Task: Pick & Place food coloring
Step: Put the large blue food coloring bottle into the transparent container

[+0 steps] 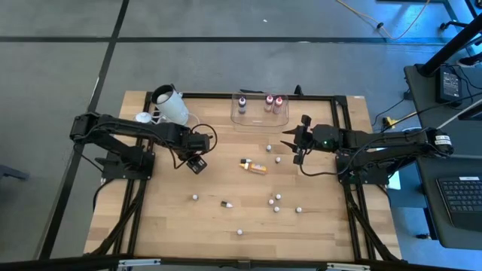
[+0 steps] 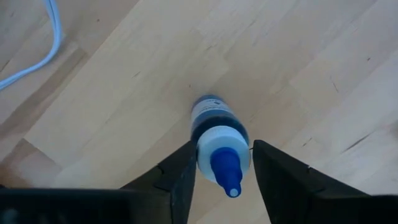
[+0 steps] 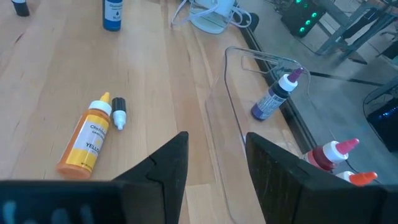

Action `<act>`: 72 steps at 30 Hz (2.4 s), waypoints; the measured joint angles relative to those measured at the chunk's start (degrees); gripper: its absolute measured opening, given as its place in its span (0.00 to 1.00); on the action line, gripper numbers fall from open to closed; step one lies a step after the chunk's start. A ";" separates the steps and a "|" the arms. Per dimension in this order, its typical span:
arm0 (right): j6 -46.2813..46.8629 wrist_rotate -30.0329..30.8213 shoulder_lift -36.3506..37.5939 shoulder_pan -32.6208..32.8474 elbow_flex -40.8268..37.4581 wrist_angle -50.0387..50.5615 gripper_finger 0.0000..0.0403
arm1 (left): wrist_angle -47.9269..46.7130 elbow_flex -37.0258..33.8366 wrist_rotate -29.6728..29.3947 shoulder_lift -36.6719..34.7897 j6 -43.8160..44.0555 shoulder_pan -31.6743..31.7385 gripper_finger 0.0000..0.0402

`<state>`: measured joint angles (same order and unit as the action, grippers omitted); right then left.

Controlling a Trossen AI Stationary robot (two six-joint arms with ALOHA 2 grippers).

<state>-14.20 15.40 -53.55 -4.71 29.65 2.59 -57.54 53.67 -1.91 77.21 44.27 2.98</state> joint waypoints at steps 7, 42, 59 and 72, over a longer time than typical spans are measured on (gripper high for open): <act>0.00 0.02 0.02 0.00 0.00 -0.02 0.40 | -0.14 0.00 -0.05 0.00 -0.04 0.00 0.33; 0.17 0.01 0.03 0.01 0.02 -1.21 0.40 | 28.48 19.04 4.18 4.34 -30.82 10.51 0.29; 0.07 -0.01 0.04 0.01 0.04 -0.96 0.40 | 11.84 55.42 2.08 34.80 -47.78 24.42 0.29; -0.01 -0.01 0.04 0.02 0.04 -0.96 0.40 | 6.06 59.91 -0.06 45.41 -48.72 28.02 0.30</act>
<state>-14.20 15.40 -53.52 -4.69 29.69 1.63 -51.48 113.58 -1.97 122.62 -4.45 31.00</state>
